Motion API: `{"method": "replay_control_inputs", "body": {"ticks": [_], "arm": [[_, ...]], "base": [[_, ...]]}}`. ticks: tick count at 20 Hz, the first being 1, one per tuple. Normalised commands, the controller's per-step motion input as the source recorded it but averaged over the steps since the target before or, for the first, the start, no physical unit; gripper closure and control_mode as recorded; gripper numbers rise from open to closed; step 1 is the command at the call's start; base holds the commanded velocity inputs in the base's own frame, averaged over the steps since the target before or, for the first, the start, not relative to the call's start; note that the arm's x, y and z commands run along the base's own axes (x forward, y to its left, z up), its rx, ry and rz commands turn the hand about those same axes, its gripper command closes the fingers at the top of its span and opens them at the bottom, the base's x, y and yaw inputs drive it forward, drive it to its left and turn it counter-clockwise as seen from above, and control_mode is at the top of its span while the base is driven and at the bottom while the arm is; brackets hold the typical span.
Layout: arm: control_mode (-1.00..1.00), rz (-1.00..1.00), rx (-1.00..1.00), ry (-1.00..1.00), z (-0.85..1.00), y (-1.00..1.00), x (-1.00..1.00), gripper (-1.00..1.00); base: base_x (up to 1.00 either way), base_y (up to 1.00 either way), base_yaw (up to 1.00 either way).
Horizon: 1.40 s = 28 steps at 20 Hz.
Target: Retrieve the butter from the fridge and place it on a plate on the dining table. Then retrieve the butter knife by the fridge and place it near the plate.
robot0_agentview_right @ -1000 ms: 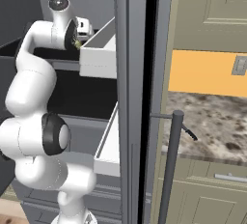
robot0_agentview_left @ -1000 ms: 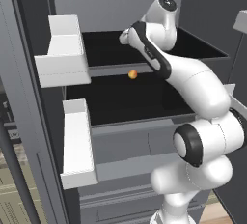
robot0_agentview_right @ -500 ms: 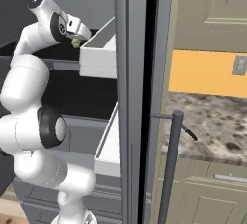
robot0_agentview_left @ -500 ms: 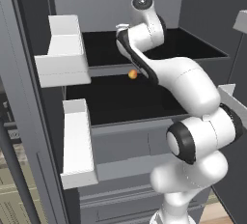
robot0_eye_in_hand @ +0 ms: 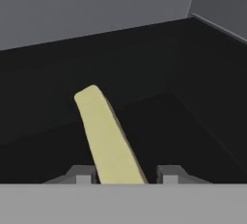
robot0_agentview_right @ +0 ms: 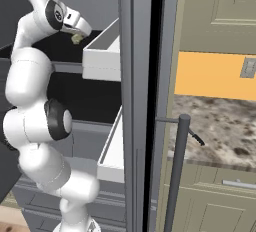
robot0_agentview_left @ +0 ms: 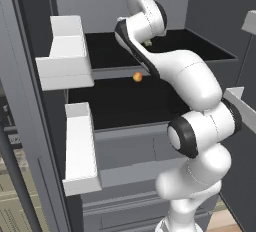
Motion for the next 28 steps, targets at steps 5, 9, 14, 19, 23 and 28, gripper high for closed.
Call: {"method": "replay_control_inputs", "body": {"ticks": [5, 9, 14, 19, 23, 28], "arm": [[-1.00, 0.00, -0.01, -0.17, -0.26, -0.14, -0.65, 1.00], [-1.00, 0.00, 0.00, -0.11, 0.00, -0.12, -0.90, 1.00], [-1.00, 0.01, 0.03, 0.00, 0.13, -0.02, -0.88, 1.00], [-1.00, 0.11, 0.10, 0.03, 0.09, -0.13, -0.87, 1.00], [-1.00, 0.13, 0.12, 0.06, 0.04, -0.14, -0.82, 1.00], [-1.00, 0.19, 0.02, 0.01, 0.00, -0.08, -0.77, 1.00]], "base": [[0.00, 0.00, 0.00], [0.00, 0.00, 0.00], [0.00, 0.00, 0.00], [0.00, 0.00, 0.00], [0.00, 0.00, 0.00], [0.00, 0.00, 0.00]]}}
